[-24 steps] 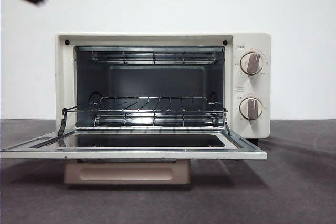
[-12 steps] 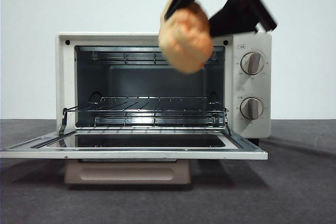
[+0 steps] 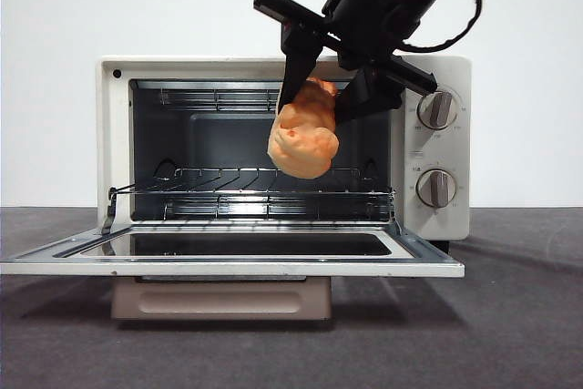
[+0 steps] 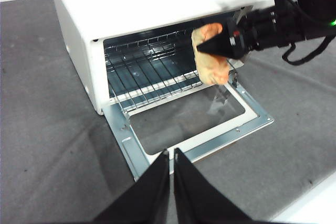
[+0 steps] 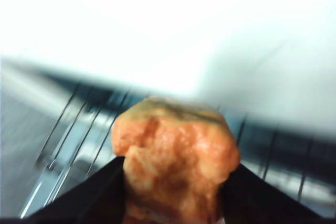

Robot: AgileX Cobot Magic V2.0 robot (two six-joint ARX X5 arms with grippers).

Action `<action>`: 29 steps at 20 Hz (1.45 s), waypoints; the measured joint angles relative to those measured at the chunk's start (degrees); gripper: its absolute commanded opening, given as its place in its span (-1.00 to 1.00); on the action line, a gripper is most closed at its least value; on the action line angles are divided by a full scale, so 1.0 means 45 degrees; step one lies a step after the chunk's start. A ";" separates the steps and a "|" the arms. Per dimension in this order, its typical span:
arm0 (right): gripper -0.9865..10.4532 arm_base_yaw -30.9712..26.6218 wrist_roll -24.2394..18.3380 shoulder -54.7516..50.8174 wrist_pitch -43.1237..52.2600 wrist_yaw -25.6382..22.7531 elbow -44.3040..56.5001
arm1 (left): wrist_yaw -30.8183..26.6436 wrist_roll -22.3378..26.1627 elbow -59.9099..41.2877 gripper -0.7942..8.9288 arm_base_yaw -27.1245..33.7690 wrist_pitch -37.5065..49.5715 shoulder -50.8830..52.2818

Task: The left arm flap open the oven, the right arm pick bread and place it into oven, the left arm flap close the oven

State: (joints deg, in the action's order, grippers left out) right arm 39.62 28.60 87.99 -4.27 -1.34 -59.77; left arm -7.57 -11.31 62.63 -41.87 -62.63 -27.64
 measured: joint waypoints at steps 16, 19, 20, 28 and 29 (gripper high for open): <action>-0.39 -0.0044 0.0330 0.0588 0.0257 -0.1321 -0.0117 | 0.0000 0.0005 0.0000 -0.80 0.0000 -0.0321 0.0000; -0.15 -0.0044 0.0389 0.0588 0.0257 -0.1321 -0.0117 | 0.0000 0.0010 0.0000 -0.80 0.0000 -0.0321 0.0000; -0.08 -0.0044 0.0389 0.0588 0.0257 -0.1326 -0.0117 | 0.0000 0.0010 0.0000 -0.80 0.0000 -0.0321 0.0000; 0.08 0.0039 0.0515 0.0588 0.0136 -0.1316 -0.0117 | 0.0000 0.0010 0.0000 -0.80 0.0000 -0.0287 0.0000; 0.08 0.0024 0.0520 0.0588 0.0049 -0.1316 -0.0117 | 0.0000 0.0015 0.0000 -0.80 0.0000 -0.0243 0.0000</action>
State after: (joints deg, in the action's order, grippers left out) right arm 39.72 30.94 90.63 -4.05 -7.27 -60.29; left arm -7.57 -11.25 62.63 -41.87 -63.72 -27.64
